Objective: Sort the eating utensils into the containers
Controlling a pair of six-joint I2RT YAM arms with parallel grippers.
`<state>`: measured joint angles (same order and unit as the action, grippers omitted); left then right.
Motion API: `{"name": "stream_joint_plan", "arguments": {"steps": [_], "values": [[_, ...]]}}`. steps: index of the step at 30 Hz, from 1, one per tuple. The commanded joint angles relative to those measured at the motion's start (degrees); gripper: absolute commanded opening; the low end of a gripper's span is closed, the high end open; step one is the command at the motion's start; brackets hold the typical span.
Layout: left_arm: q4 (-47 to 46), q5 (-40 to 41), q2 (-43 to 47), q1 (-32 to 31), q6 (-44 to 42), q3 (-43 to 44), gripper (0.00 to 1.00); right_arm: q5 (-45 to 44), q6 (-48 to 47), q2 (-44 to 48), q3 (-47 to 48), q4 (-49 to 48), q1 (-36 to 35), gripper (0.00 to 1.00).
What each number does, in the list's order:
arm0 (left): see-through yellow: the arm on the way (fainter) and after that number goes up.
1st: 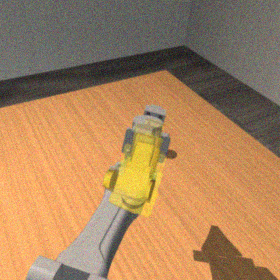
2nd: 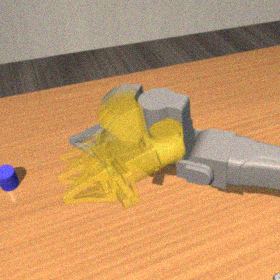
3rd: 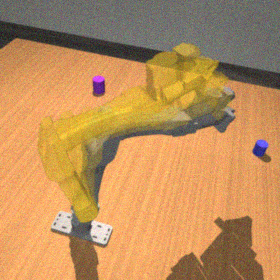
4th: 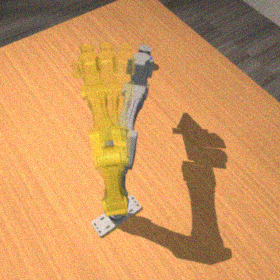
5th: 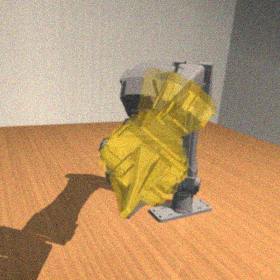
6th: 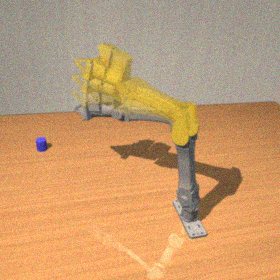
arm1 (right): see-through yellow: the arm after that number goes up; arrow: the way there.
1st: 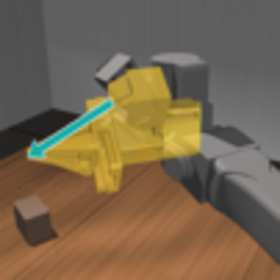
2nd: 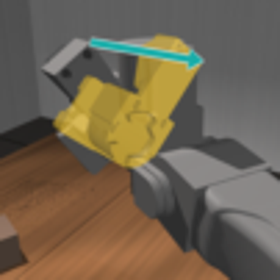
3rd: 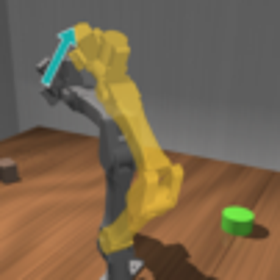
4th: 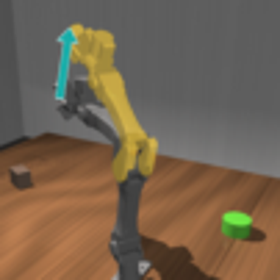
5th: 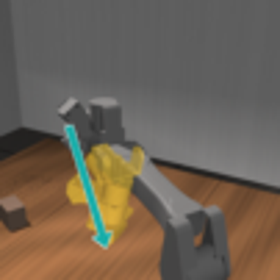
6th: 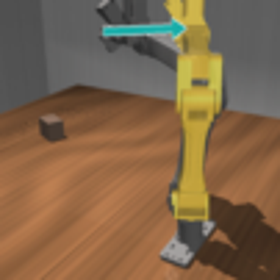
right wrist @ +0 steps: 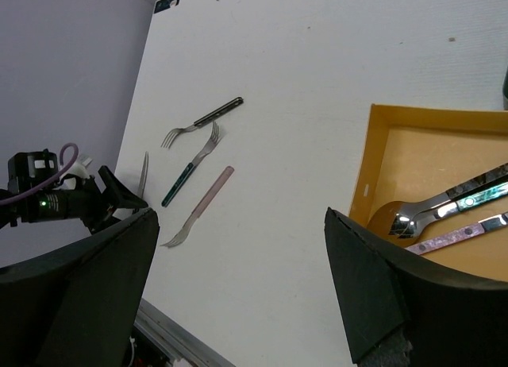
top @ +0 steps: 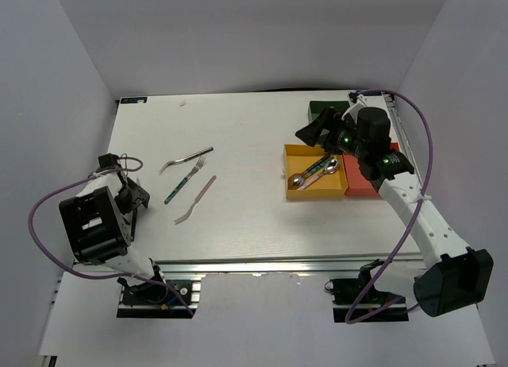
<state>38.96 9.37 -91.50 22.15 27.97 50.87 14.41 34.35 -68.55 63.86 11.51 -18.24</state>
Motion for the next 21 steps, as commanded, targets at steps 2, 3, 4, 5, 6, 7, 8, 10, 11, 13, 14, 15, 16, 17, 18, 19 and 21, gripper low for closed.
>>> {"name": "stream_joint_plan", "arguments": {"steps": [2, 3, 4, 5, 6, 7, 8, 10, 11, 13, 14, 15, 16, 17, 18, 19, 21], "values": [[-1.34, -1.1, -1.74, 0.79, -1.77, -0.16, 0.84, -2.54, 1.07, 1.67, 1.36, -1.23, -2.5, 0.89], [-1.34, -1.36, -2.1, 0.79, -1.77, -0.16, 0.82, -2.81, 1.16, 1.76, 1.45, -1.14, -2.76, 0.89], [-1.52, -1.8, -3.23, 0.7, -1.86, -0.25, 0.78, -3.07, 1.33, 2.19, 1.19, -1.14, -3.29, 0.89], [-1.69, -2.07, -3.76, 0.7, -1.86, -0.33, 0.76, -3.77, 1.42, 2.37, 1.1, -1.14, -3.55, 0.89], [-1.78, -2.07, -4.2, 0.79, -1.86, -0.42, 0.7, -4.04, 1.77, 2.63, 1.01, -1.14, -3.73, 0.89], [-2.39, -2.07, -4.56, 0.7, -1.86, -0.51, 0.65, -4.22, 1.86, 3.07, 0.66, -1.05, -4.08, 0.89], [-2.66, -2.07, -5.17, 0.7, -1.86, -0.77, 0.63, -4.65, 2.04, 3.34, 0.57, -1.05, -4.17, 0.89], [-3.27, -1.81, -5.61, 0.7, -1.86, -1.04, 0.56, -4.83, 2.21, 4.13, 0.31, -0.79, -4.35, 0.89], [-3.45, -1.89, -5.88, 0.79, -1.95, -1.13, 0.53, -5.27, 2.21, 4.39, 0.04, -0.52, -4.44, 0.89], [-3.98, -2.07, -6.76, 0.7, -2.04, -1.21, 0.49, -5.36, 2.39, 5.18, -0.05, -0.26, -4.61, 0.89], [-4.15, -1.98, -7.02, 0.61, -2.21, -1.21, 0.45, -5.45, 2.56, 5.45, -0.31, -0.34, -4.61, 0.89], [-4.5, -1.72, -7.28, 0.52, -2.21, -1.56, 0.42, -5.36, 2.74, 5.8, -0.4, -0.26, -4.61, 0.89], [-4.68, -1.63, -7.46, 0.52, -2.21, -1.65, 0.36, -5.36, 3.18, 6.32, -0.49, -0.34, -4.7, 0.89], [-4.77, -1.63, -7.63, 0.44, -2.21, -1.57, 0.31, -5.36, 3.36, 6.68, -0.57, -0.35, -4.7, 0.89], [-5.03, -2.59, -7.81, 0.52, -2.39, -1.57, 0.26, -5.45, 3.53, 6.94, -0.66, -0.35, -4.79, 0.89], [-5.3, -2.86, -7.99, 0.35, -2.39, -1.57, 0.21, -5.62, 3.79, 7.55, -0.84, -0.52, -4.96, 0.89], [-5.38, -3.56, -7.99, 0.35, -2.48, -1.74, 0.0, -5.98, 4.23, 8.17, -1.8, -0.87, -5.14, 0.89]]}}
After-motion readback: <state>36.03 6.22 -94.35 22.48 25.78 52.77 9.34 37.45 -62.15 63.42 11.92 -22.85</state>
